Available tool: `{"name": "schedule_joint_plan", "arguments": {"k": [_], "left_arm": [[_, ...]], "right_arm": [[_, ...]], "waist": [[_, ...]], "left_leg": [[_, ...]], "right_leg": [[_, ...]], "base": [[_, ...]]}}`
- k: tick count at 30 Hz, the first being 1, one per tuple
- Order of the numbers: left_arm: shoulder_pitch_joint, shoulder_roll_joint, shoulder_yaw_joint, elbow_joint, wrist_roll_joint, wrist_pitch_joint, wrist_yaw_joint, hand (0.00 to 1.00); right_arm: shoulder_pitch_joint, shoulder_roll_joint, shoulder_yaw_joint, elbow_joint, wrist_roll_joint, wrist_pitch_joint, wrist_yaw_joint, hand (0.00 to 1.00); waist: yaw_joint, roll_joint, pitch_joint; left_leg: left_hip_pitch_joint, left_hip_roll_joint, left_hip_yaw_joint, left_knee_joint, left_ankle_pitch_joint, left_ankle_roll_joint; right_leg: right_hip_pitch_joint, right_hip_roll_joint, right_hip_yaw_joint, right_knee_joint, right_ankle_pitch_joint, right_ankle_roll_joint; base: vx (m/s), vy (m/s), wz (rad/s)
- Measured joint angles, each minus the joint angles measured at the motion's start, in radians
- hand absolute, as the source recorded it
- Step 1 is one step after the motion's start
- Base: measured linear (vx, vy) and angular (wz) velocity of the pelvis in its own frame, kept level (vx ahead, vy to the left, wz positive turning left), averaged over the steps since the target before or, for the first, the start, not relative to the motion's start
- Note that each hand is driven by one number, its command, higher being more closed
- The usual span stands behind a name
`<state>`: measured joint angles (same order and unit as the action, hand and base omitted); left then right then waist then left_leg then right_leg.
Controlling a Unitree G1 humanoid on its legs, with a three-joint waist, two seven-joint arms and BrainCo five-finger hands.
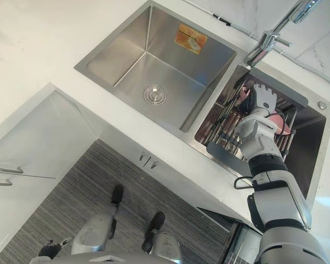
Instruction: Walk over to the sink, pick up the cup, carry it to the dishwasher, place the cup inside the dishwasher, then close the dishwasher door
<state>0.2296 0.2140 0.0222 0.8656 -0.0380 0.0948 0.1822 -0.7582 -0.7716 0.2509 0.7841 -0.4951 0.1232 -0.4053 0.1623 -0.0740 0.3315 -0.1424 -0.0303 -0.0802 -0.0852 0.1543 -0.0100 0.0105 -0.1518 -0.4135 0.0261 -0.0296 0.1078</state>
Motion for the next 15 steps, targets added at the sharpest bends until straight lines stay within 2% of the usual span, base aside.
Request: {"name": "schedule_joint_plan", "arguments": {"k": [8,15], "left_arm": [[0.0,0.0,-0.002,0.0,0.001,-0.003,0.002,0.0],[0.0,-0.001,-0.002,-0.009,0.001,0.005,0.002,0.0]], "right_arm": [[0.0,0.0,0.002,0.0,0.001,-0.011,-0.026,1.0],[0.001,-0.006,-0.033,-0.036,0.037,-0.015,-0.081,1.0]], "waist": [[-0.001,-0.008,0.004],[-0.008,-0.008,0.004]], "left_leg": [[-0.001,0.002,0.005,0.001,0.0,0.0],[0.006,0.003,0.028,0.006,0.0,0.0]], "right_leg": [[-0.006,0.0,0.006,0.006,-0.001,-0.001],[-0.01,0.0,0.022,0.012,0.001,0.001]], "base": [[0.0,0.0,0.0],[0.01,-0.001,-0.07]]}}
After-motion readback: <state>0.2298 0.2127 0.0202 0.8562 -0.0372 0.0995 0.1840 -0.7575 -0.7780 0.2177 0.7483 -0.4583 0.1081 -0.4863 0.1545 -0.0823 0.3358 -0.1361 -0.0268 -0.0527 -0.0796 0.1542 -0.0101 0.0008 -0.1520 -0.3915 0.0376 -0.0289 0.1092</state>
